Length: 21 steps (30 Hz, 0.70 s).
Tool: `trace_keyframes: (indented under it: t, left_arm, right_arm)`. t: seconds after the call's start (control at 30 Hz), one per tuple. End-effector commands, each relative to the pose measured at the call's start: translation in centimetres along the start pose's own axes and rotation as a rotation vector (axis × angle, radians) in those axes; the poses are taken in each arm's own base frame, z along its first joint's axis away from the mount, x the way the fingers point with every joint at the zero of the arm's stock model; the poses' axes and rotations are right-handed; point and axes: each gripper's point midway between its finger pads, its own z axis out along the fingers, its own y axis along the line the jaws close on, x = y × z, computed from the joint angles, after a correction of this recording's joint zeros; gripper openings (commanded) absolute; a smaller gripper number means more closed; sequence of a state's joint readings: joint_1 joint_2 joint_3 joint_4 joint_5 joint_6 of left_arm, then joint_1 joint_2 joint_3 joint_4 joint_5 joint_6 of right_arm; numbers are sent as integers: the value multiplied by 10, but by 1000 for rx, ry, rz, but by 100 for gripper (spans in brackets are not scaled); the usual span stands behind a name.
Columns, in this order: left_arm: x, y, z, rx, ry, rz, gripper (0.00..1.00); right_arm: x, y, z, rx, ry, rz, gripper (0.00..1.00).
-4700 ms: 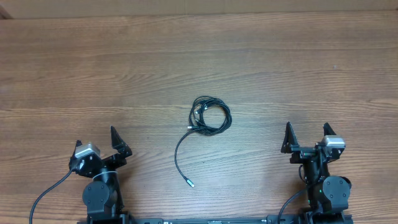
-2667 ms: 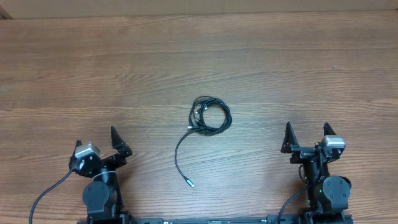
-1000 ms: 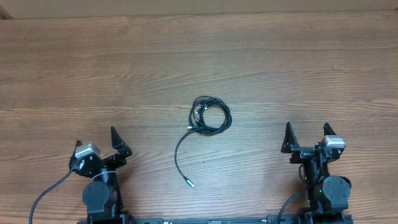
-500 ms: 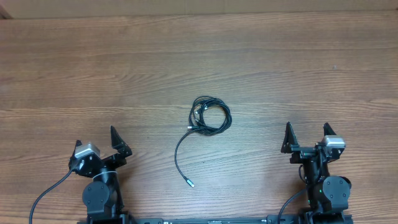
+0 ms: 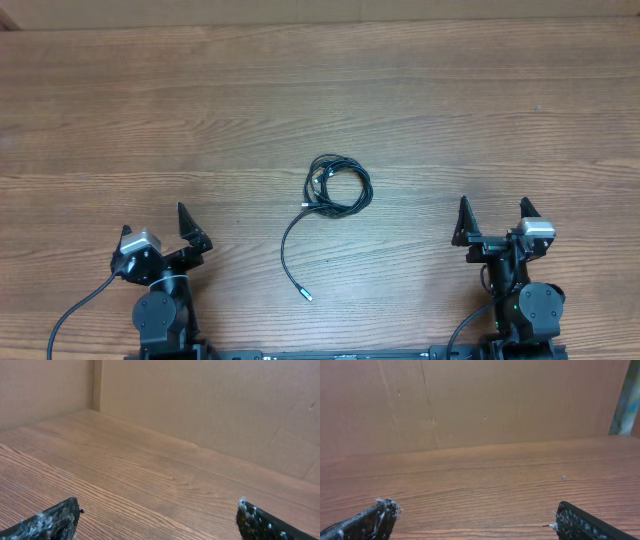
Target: Untangle cables
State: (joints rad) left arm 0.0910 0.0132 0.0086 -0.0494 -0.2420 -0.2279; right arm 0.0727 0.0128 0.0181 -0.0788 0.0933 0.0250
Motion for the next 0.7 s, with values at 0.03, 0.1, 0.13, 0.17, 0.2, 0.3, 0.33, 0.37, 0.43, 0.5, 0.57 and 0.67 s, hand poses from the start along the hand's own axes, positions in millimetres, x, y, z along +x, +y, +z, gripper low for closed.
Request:
trace_keyframes:
  t: [0.03,0.1,0.13,0.17,0.2,0.3,0.33,0.37,0.43,0.5,0.57,0.67]
  left_arm:
    - [1,-2,0,12,0,14,99]
    - [1,-2,0,12,2,15,100]
    - [1,-2,0,12,2,15,99]
    - [1,-2,0,12,2,15,100]
    - [1,-2,0,12,2,15,100]
    - [1,-2,0,12,2,15,100]
    - [1,-2,0,12,2,15,100]
    - [1,-2,0,12,2,15,99]
    - [1,-2,0,12,2,15,100]
    - [1,-2,0,12,2,15,100]
    - [1,-2,0,12,2,15,100]
    - [0,-1,0,6,-3,14,100]
  right_arm:
    - [2,0,0,0,-2,-7,100]
    - [2,0,0,0,-2,-7,100]
    - [2,0,0,0,-2,-7,100]
    - [2,0,0,0,-2,-7,100]
    - [2,0,0,0,-2,-7,100]
    - [2,0,0,0,-2,-7,100]
    - [2,0,0,0,-2,-7,100]
    - [2,0,0,0,-2,-7,100]
    - [2,0,0,1,-2,-7,100]
    - [2,0,0,0,-3,-7,100]
    - [2,0,0,0,-2,-7,100]
    - [2,-1,0,5,-4,-7,100]
